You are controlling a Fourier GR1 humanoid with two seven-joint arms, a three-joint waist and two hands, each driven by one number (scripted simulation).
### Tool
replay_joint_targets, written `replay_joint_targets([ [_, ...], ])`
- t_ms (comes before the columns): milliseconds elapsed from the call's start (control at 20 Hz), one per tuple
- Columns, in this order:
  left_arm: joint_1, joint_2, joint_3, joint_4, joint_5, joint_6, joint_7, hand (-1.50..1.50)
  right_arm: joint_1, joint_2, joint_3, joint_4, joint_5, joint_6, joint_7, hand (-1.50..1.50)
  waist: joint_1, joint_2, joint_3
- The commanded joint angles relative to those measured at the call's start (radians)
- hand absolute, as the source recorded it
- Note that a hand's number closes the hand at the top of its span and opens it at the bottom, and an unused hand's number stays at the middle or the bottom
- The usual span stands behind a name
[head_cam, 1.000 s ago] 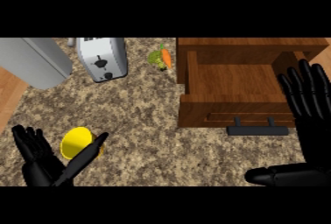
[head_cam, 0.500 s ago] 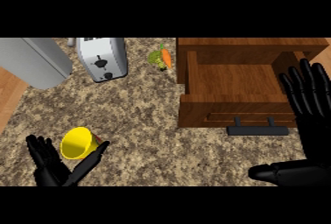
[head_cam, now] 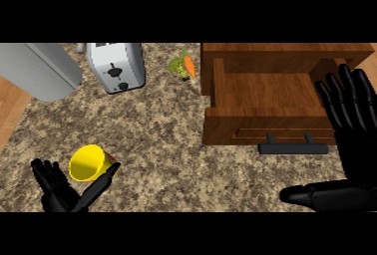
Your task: Pick up the cup, place it into the drawer and close the drawer
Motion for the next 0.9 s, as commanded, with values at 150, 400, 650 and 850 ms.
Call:
replay_joint_targets([
  [150, -0.003, 0.014, 0.047, 0.111, 0.068, -0.070, -0.085, -1.50, -0.045, -0.001, 0.024, -0.081, 0.003, -0.036, 0.132, -1.50, 0.001, 0.000, 0.000],
  [400, -0.010, -0.002, -0.021, 0.213, 0.157, -0.051, -0.226, -1.50, 0.059, -0.001, 0.014, -0.052, 0.007, 0.025, 0.006, -1.50, -0.001, 0.000, 0.000],
  [650, -0.095, -0.003, 0.058, 0.299, 0.100, -0.119, -0.195, -1.50, 0.041, -0.016, -0.043, -0.055, -0.046, 0.032, 0.027, -1.50, -0.002, 0.000, 0.000],
  [850, -0.147, 0.026, 0.095, 0.301, 0.098, -0.151, -0.138, -1.50, 0.075, -0.016, -0.014, -0.098, -0.036, 0.044, 0.043, -1.50, -0.004, 0.000, 0.000],
])
